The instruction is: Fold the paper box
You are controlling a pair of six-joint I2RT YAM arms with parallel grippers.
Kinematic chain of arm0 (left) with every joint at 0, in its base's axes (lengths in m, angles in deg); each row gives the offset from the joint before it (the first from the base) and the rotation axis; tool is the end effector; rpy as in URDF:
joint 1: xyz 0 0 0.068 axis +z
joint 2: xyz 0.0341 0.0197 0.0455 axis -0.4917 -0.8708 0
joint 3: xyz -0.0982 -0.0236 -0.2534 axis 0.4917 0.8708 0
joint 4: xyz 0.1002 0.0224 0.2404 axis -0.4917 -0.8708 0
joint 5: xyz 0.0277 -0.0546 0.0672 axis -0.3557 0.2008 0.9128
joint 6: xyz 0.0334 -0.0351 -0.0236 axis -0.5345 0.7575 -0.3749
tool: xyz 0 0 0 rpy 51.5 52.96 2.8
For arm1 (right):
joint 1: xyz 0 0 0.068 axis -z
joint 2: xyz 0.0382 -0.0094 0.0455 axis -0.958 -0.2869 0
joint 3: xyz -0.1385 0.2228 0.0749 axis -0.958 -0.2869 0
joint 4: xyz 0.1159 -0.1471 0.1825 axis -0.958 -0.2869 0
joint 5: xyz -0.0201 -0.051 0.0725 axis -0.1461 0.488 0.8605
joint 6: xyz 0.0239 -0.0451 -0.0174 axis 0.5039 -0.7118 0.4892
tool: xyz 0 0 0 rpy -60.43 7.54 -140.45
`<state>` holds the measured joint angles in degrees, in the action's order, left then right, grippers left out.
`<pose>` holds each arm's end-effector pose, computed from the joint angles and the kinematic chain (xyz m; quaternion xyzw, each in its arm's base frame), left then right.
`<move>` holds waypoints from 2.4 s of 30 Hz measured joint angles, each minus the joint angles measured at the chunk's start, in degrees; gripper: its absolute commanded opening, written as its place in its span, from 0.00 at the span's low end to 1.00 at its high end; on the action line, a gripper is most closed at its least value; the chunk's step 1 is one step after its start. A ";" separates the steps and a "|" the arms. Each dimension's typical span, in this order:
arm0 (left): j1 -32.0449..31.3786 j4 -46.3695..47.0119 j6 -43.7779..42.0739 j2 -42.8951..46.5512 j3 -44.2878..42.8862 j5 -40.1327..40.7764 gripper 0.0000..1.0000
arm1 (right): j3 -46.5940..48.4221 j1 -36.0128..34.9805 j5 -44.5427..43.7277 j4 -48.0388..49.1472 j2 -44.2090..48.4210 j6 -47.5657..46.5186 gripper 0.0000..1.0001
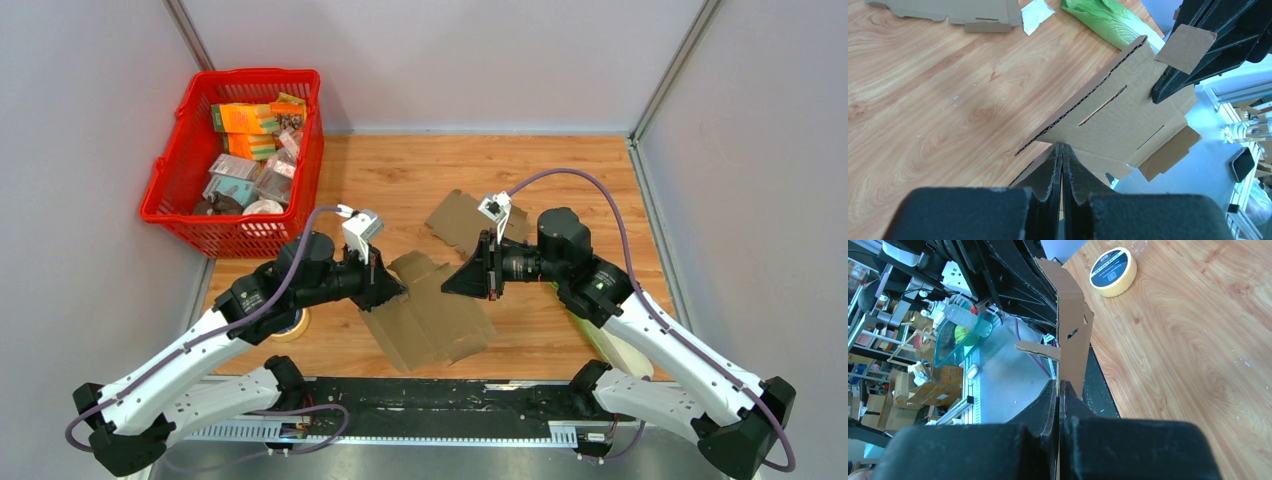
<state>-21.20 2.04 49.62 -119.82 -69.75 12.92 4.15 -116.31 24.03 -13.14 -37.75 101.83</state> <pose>0.1026 -0.1355 0.3553 0.2047 0.8109 -0.4067 0.3676 0.1371 0.1593 0.3552 -0.2911 0.7220 0.5561 0.2911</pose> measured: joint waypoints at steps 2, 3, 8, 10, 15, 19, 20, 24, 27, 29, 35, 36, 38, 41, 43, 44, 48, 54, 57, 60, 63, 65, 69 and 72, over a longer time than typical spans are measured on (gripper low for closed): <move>0.35 0.17 -0.04 -0.04 0.22 0.00 0.08 | -0.33 0.04 0.02 0.33 0.02 0.31 0.00; 0.46 0.15 -0.11 0.02 0.22 -0.09 0.12 | -0.42 0.04 -0.07 0.42 0.02 0.24 0.00; 0.57 0.04 -1.55 2.32 -0.09 -2.97 0.32 | -0.26 0.02 -1.68 -2.27 0.22 -3.13 0.00; 0.57 -0.52 -2.14 3.02 -1.81 -4.52 0.40 | -0.22 0.02 -1.79 -3.34 0.24 -4.46 0.00; 0.63 -2.29 -4.44 2.60 -11.30 -5.33 0.45 | 0.35 -0.02 -0.17 -5.86 -0.13 -7.98 0.00; 4.63 -3.50 -5.79 3.45 -13.97 -5.68 0.41 | 0.87 -0.02 5.42 -6.14 -0.22 -10.82 0.00; 6.29 -3.69 -5.88 3.39 -14.34 -6.73 0.41 | 1.03 -0.02 6.82 -6.32 -0.22 -11.45 0.00; 9.53 -1.84 -5.73 -0.96 -13.99 -15.96 0.41 | 2.67 -0.02 11.85 -7.15 -0.74 -13.75 0.00; 9.60 3.06 -4.44 -4.39 -10.40 -23.37 0.42 | 4.02 -0.02 13.44 -7.21 -1.29 -14.91 0.00; 9.60 5.25 -3.23 -5.16 -6.84 -27.26 0.43 | 4.81 -0.02 13.60 -7.39 -1.77 -15.47 0.00; 9.60 7.23 -2.01 -1.51 -4.20 -30.18 0.55 | 6.45 -0.02 12.68 -9.94 -3.91 -17.99 0.00; 9.60 7.78 -1.90 -0.35 -3.96 -30.03 0.56 | 6.56 -0.02 12.39 -10.60 -4.24 -18.51 0.00; 9.60 8.50 -1.81 1.79 -3.52 -29.57 0.62 | 6.75 -0.02 12.15 -11.91 -4.74 -19.37 0.00; 9.42 8.50 -2.54 3.37 -3.37 -28.50 0.64 | 7.02 -0.02 11.96 -13.46 -5.49 -20.33 0.00; 8.46 7.30 -3.67 3.21 -3.54 -26.73 0.65 | 7.17 -0.02 11.96 -14.16 -5.81 -20.72 0.00; 7.28 5.75 -4.72 2.62 -3.93 -25.18 0.65 | 7.26 -0.02 11.96 -14.45 -5.95 -20.81 0.00; 2.08 -0.09 -8.76 -1.09 -7.28 -19.39 0.64 | 8.02 -0.02 11.96 -15.61 -6.40 -21.20 0.00; -1.57 -5.92 -12.61 -4.50 -10.73 -10.56 0.50 | 8.79 -0.02 11.69 -16.00 -6.51 -21.73 0.00; -2.34 -7.10 -13.25 -4.50 -10.95 -7.91 0.40 | 8.90 -0.02 11.19 -16.46 -6.54 -21.79 0.00; -2.78 -7.89 -13.66 -4.72 -10.97 -6.34 0.16 | 8.98 -0.02 10.75 -17.00 -6.54 -21.81 0.00; -2.89 -8.46 -13.92 -4.83 -10.97 -5.31 0.04 | 9.03 -0.02 10.10 -17.31 -6.54 -21.99 0.12; -2.99 -8.76 -14.32 -4.70 -10.97 -4.76 0.02 | 9.11 -0.02 9.25 -17.44 -6.64 -22.25 0.44; -3.15 -8.33 -14.23 -3.08 -9.88 -3.17 0.00 | 9.20 -0.02 5.01 -18.60 -6.64 -21.84 0.77; -3.15 -6.51 -13.75 -0.79 -6.93 -1.75 0.00 | 9.46 -0.13 -3.06 -19.47 -6.71 -19.56 0.97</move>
<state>-24.35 -4.47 35.87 -120.61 -76.68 11.17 13.61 -116.44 20.97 -32.62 -44.46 82.27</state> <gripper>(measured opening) 0.010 0.805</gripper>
